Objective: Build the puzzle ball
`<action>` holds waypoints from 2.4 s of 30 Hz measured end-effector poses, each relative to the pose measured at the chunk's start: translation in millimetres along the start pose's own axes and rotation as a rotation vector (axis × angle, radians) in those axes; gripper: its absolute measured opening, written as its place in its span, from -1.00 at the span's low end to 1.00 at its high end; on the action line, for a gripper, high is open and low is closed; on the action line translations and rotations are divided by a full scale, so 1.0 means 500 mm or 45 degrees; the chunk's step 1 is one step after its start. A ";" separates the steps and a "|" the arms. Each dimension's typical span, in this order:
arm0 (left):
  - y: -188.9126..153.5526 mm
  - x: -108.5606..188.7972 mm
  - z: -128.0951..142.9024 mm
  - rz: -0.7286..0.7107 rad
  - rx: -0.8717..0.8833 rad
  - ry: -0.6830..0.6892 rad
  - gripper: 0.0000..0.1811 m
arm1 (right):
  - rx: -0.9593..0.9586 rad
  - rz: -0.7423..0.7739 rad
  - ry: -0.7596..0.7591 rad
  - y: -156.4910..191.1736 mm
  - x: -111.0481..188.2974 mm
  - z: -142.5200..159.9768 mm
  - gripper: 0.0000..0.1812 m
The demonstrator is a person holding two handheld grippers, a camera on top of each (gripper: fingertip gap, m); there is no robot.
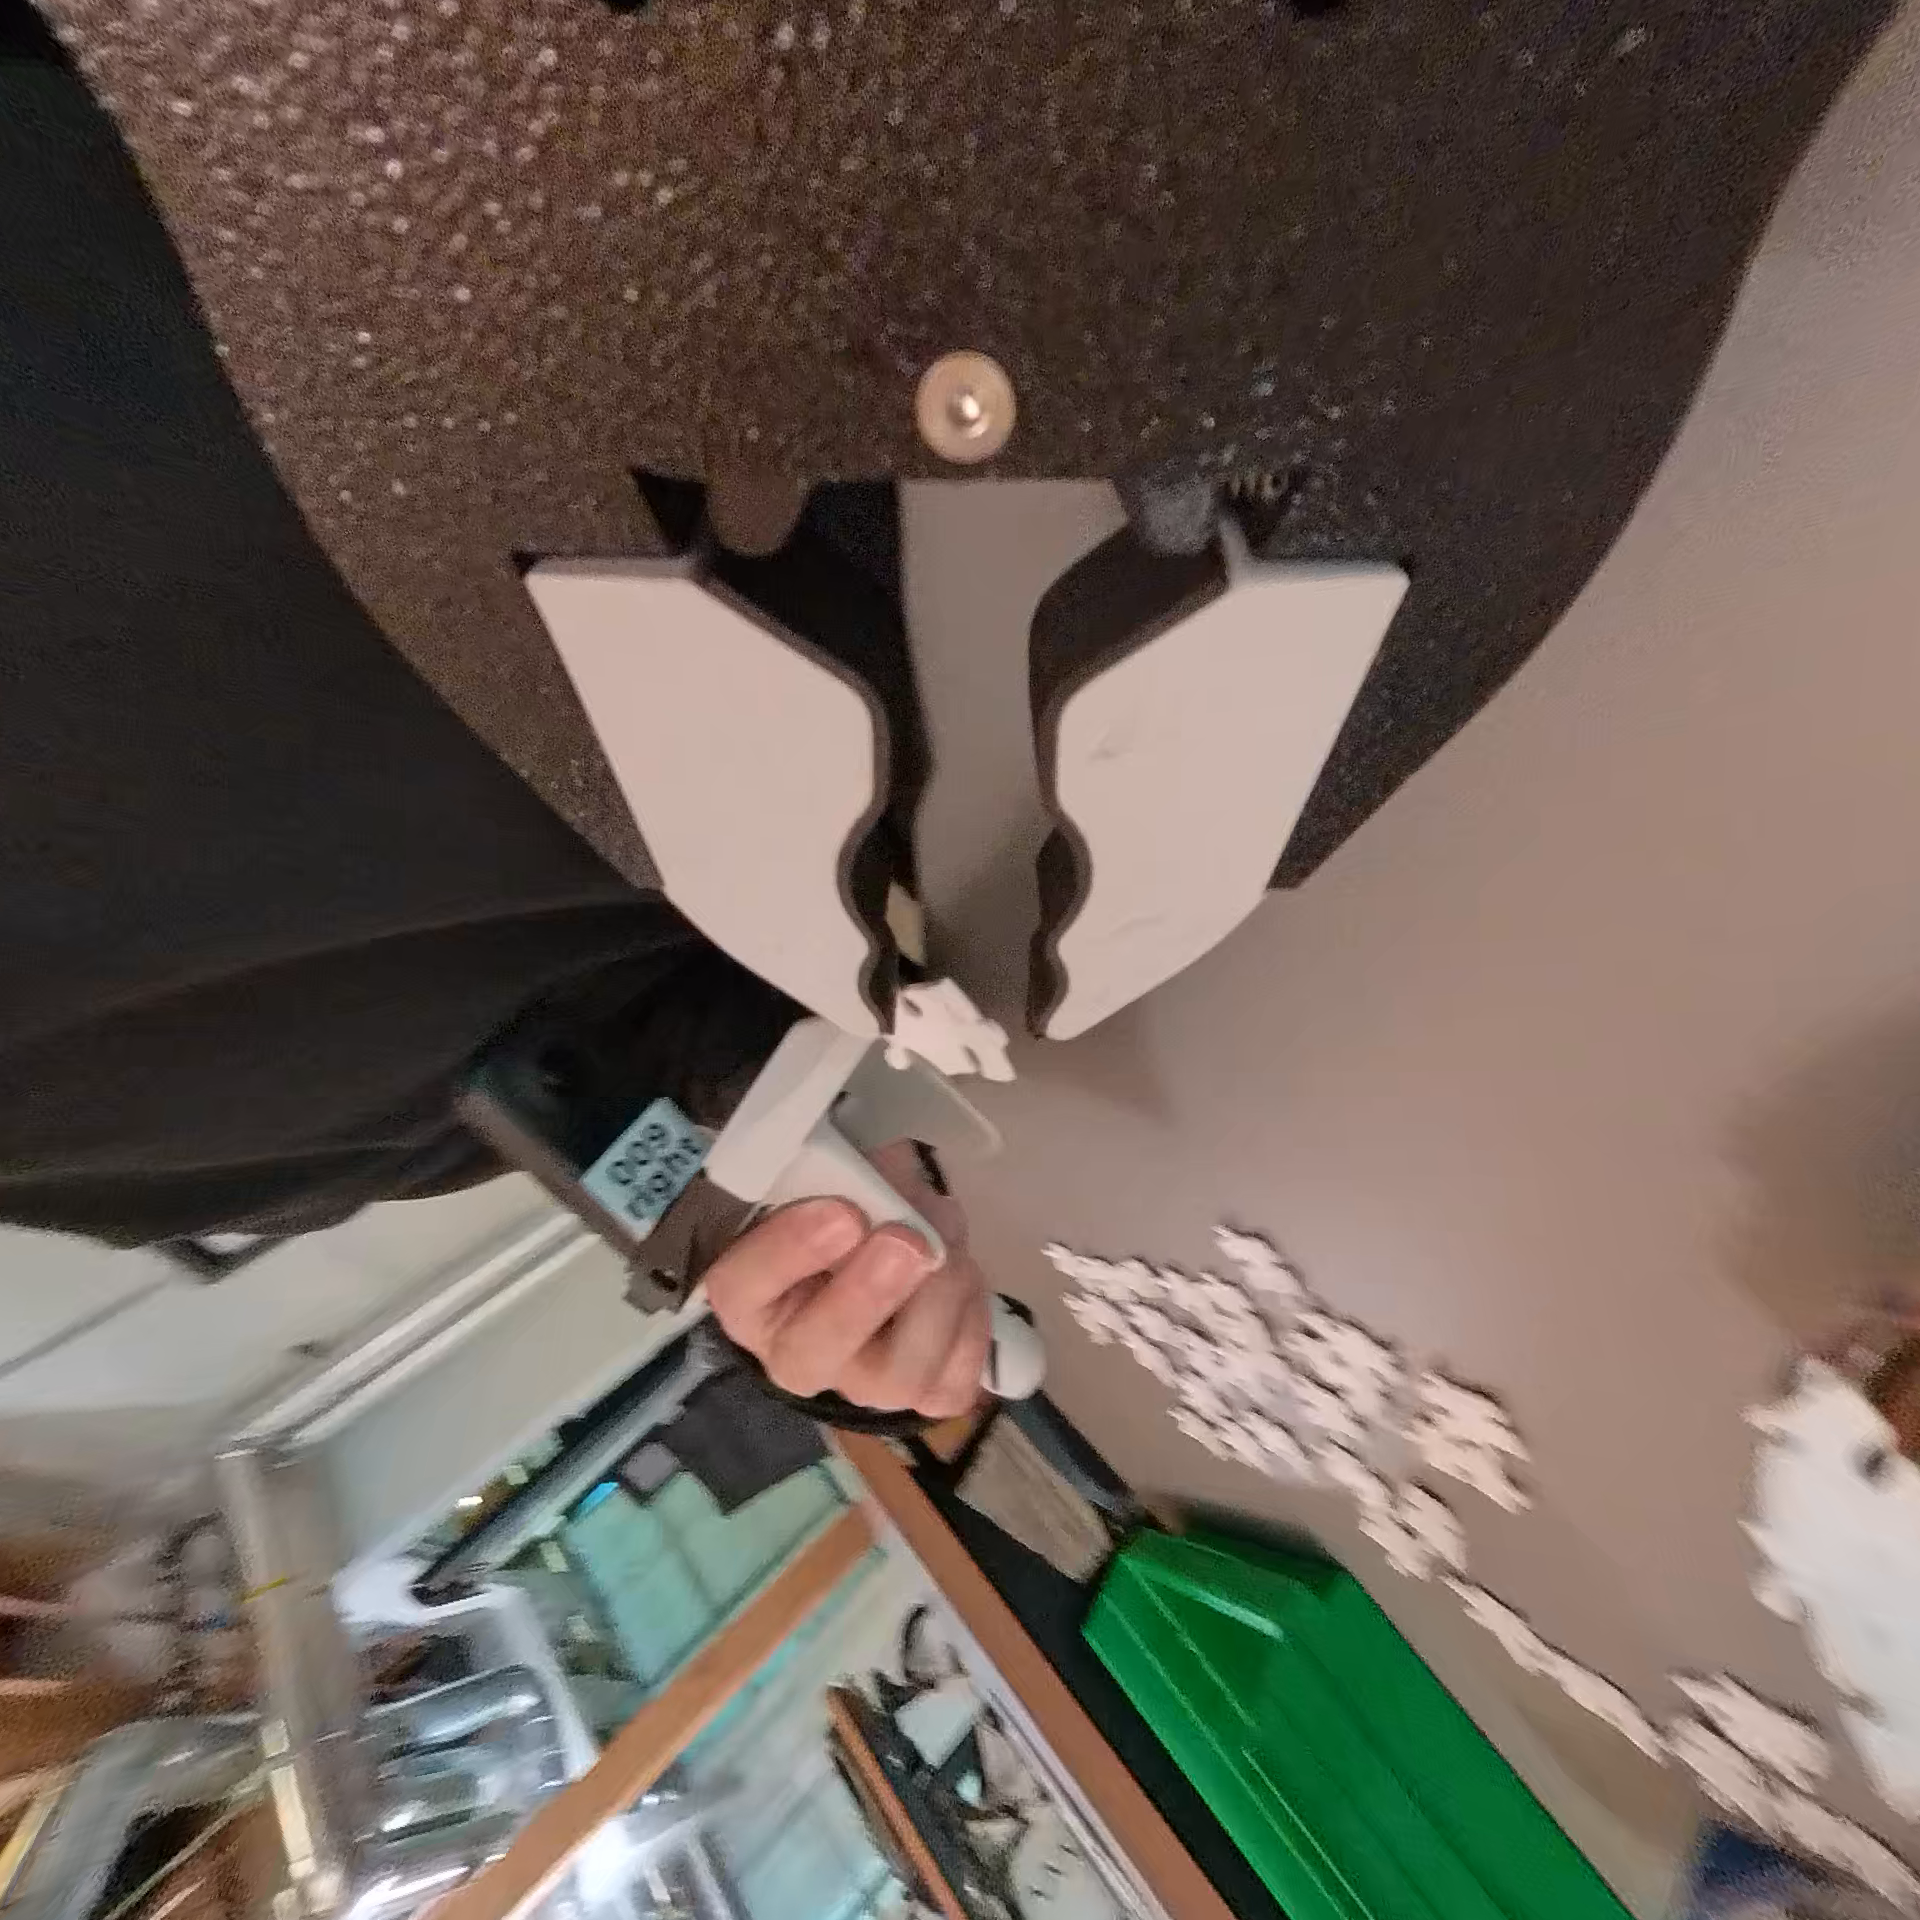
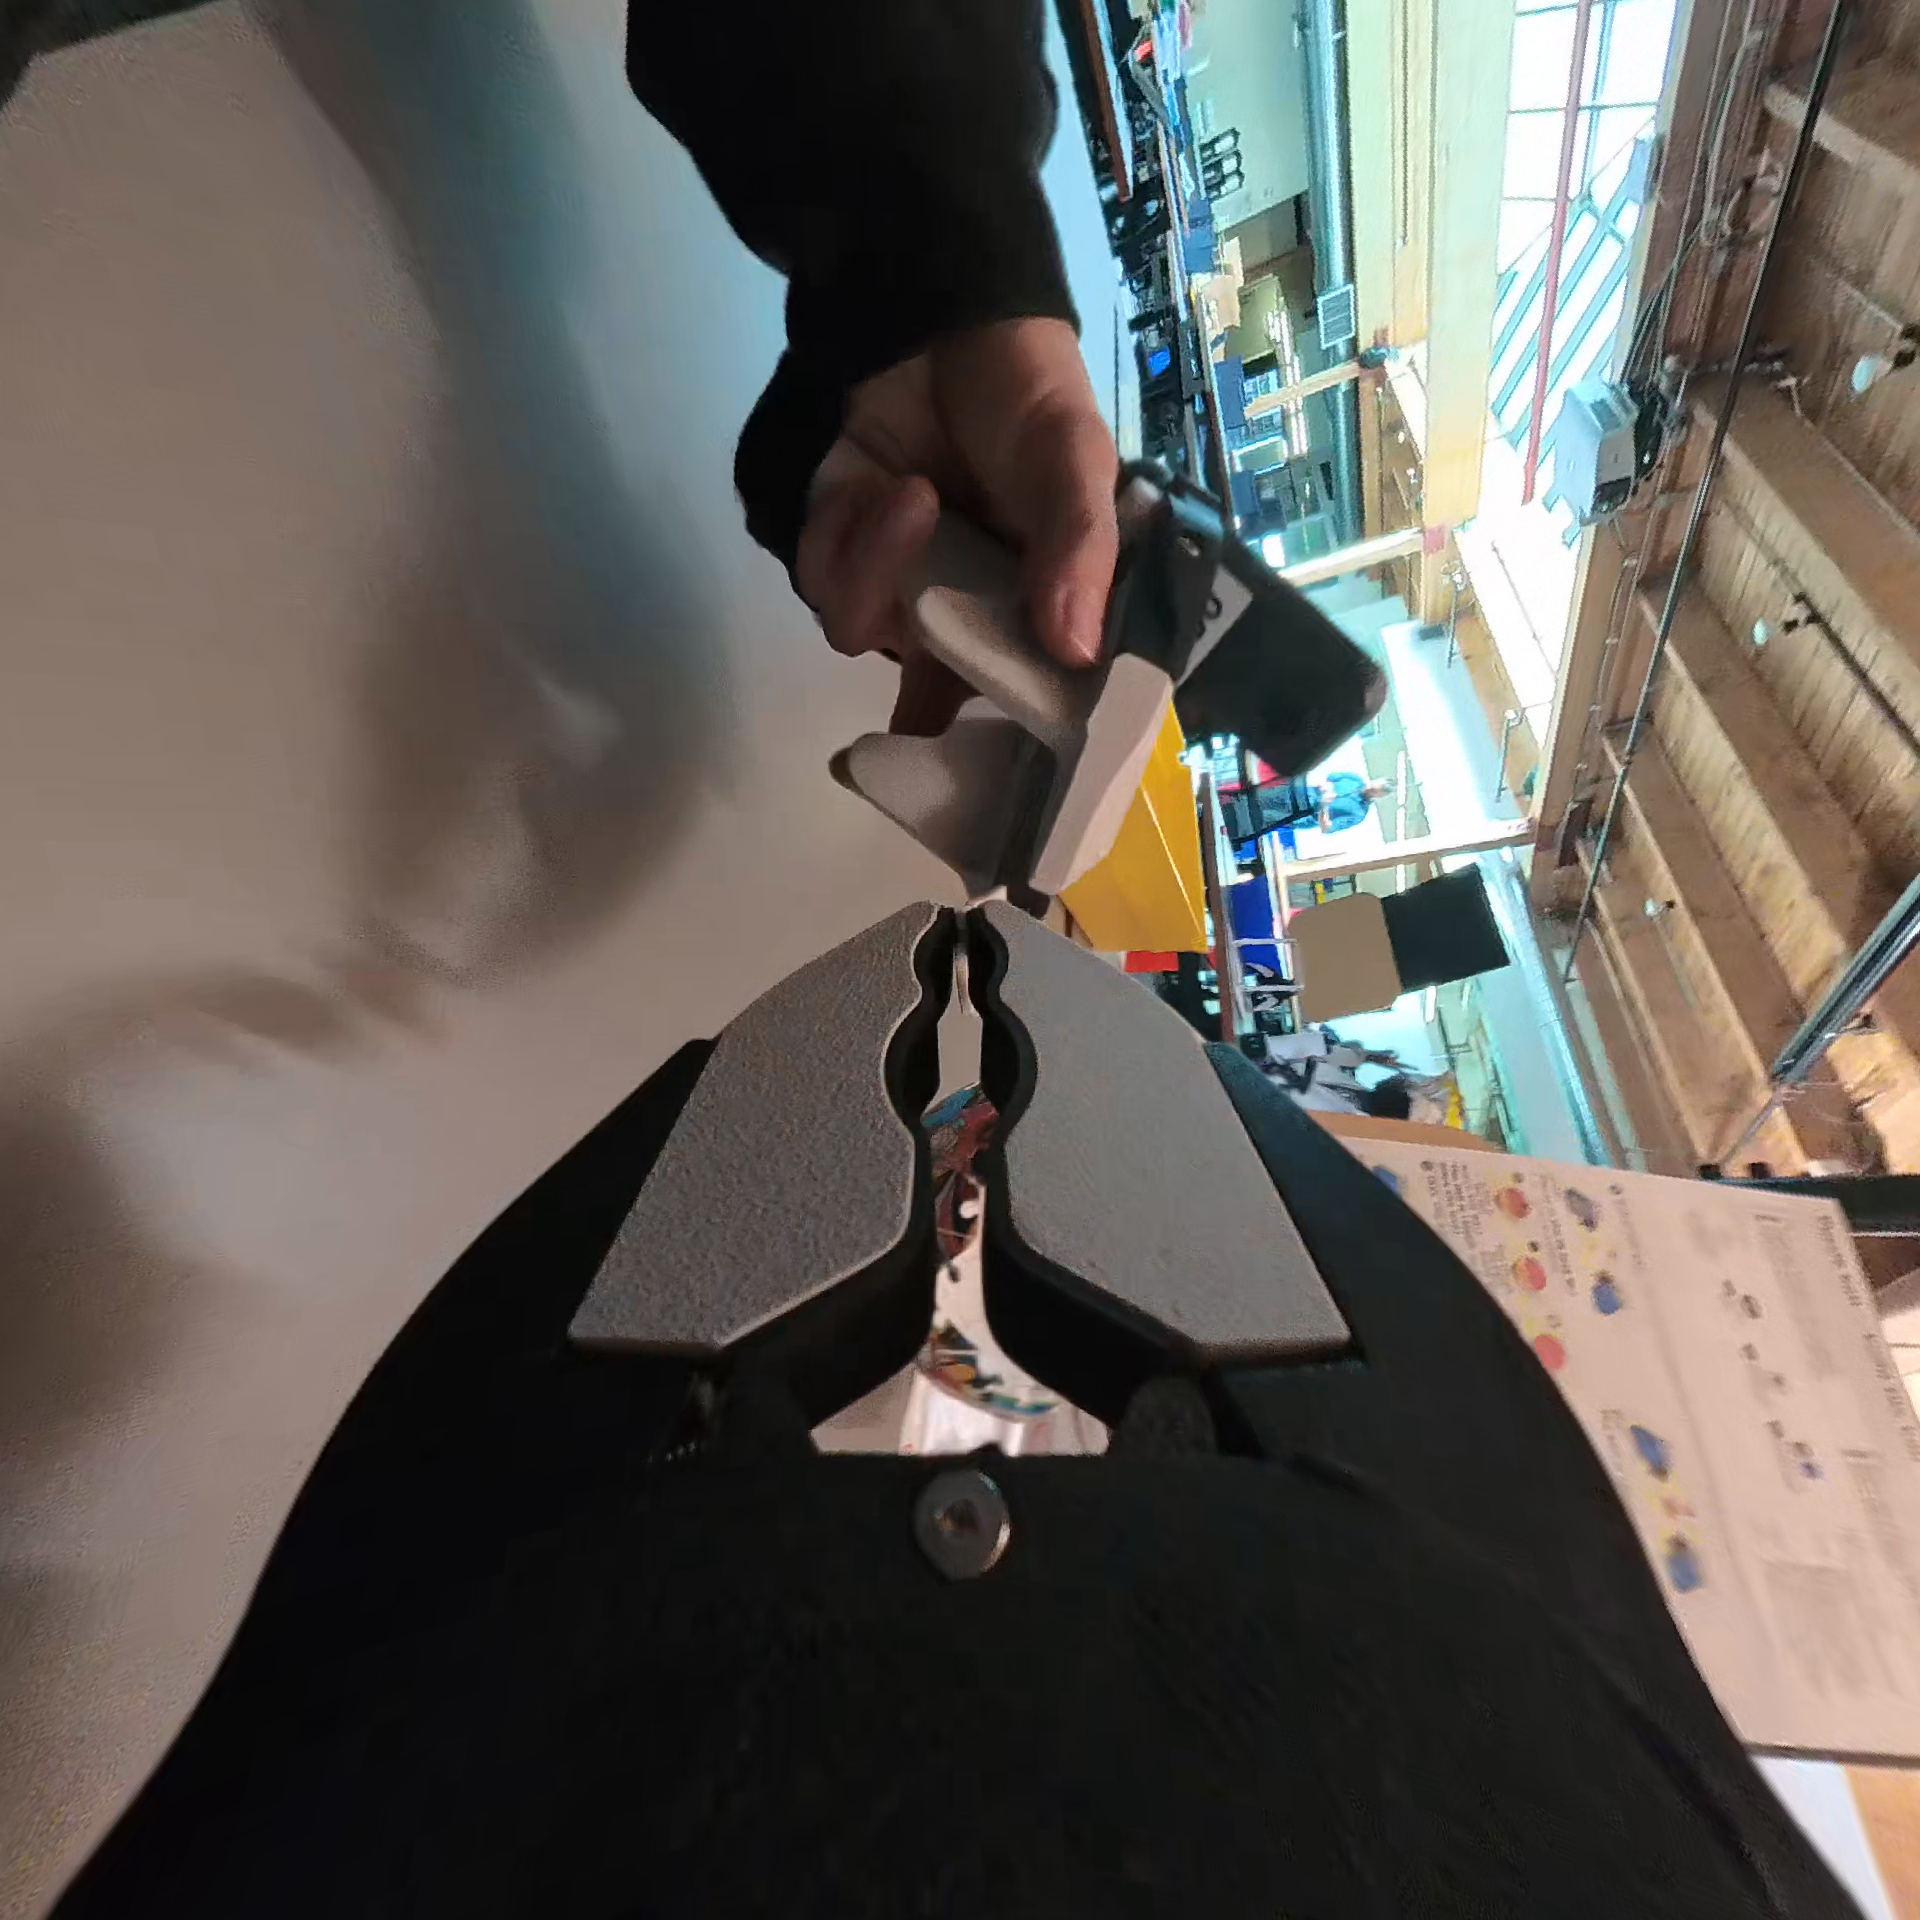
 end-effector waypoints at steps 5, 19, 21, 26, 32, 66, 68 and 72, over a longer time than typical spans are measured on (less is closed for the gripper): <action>-0.015 -0.006 0.012 0.186 0.158 0.124 -0.80 | 0.076 0.009 -0.007 -0.006 -0.010 -0.013 -0.97; 0.012 0.011 -0.001 0.164 0.284 0.094 -0.96 | 0.094 0.023 0.084 0.000 -0.027 -0.009 -0.97; 0.020 0.013 0.001 0.099 0.247 0.151 -0.98 | -0.040 -0.046 0.082 0.013 -0.032 0.002 -0.94; 0.042 0.033 -0.001 -0.105 0.022 0.428 -0.98 | -0.709 0.069 -0.123 -0.033 -0.015 0.022 -0.79; 0.020 0.011 -0.013 -0.161 -0.310 0.678 -0.98 | -1.344 0.042 -0.202 -0.052 -0.034 0.061 -0.73; 0.030 -0.031 -0.066 -0.327 -0.537 0.367 -0.98 | -1.724 0.397 -0.281 -0.063 -0.023 0.131 -0.99; 0.031 -0.028 -0.069 -0.338 -0.505 0.261 -0.97 | -1.796 0.571 -0.335 -0.078 -0.006 0.146 -1.00; 0.042 -0.028 -0.051 -0.366 -0.488 0.184 -0.98 | -1.899 0.580 -0.348 -0.068 -0.006 0.160 -1.00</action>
Point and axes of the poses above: each gripper's, where its closed fingertips meet, x back along the fingers, z out of its underside, y = z × x across the jaws, the point moved 5 cm from there along x, back along the fingers, and after that the axes turned 9 degrees about -y, right-handed, at the moved point
